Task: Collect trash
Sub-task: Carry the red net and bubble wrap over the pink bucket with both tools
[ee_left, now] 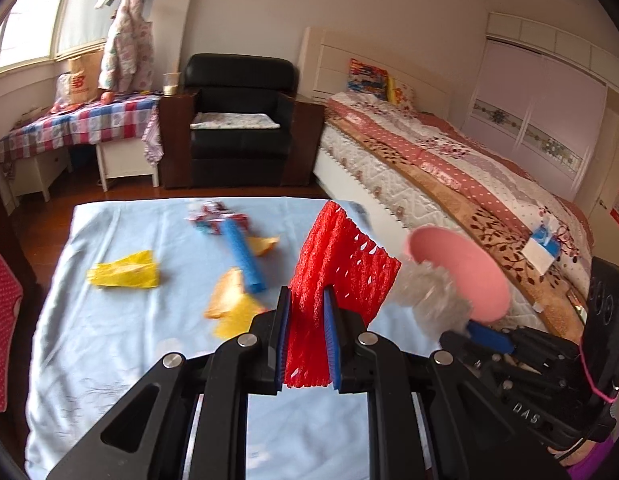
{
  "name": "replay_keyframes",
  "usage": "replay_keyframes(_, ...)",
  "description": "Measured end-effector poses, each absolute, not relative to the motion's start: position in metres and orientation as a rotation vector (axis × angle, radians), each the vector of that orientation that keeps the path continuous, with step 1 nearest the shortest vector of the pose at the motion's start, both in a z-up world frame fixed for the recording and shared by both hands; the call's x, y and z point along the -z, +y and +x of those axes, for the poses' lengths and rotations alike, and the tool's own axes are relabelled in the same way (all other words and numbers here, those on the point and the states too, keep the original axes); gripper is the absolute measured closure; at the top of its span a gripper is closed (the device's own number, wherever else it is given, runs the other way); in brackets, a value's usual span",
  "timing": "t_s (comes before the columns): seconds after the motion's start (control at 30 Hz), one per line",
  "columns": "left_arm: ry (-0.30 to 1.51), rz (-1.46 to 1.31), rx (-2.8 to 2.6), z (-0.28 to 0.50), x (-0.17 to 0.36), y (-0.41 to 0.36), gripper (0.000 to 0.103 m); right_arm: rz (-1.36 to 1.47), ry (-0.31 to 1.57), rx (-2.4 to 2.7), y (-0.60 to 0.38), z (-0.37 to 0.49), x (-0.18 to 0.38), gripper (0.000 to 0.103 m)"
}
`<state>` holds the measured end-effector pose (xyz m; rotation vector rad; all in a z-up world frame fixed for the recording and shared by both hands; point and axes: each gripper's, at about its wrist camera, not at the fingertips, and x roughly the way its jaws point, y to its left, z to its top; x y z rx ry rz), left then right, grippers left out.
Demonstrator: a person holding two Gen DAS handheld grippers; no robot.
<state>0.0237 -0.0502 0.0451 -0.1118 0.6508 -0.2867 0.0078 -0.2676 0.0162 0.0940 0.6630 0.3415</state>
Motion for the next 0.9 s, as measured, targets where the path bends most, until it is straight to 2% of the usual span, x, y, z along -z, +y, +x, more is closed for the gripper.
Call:
replay_keyframes(0.37, 0.689, -0.065, 0.398, 0.045, -0.046, -0.161, 0.088, 0.233, 0.595, -0.047, -0.37, 0.003, -0.03, 0.08)
replay_keyframes(0.9, 0.686, 0.118, 0.407, 0.063, -0.019, -0.281, 0.088, 0.288, 0.652, 0.036, -0.43, 0.028, -0.011, 0.08)
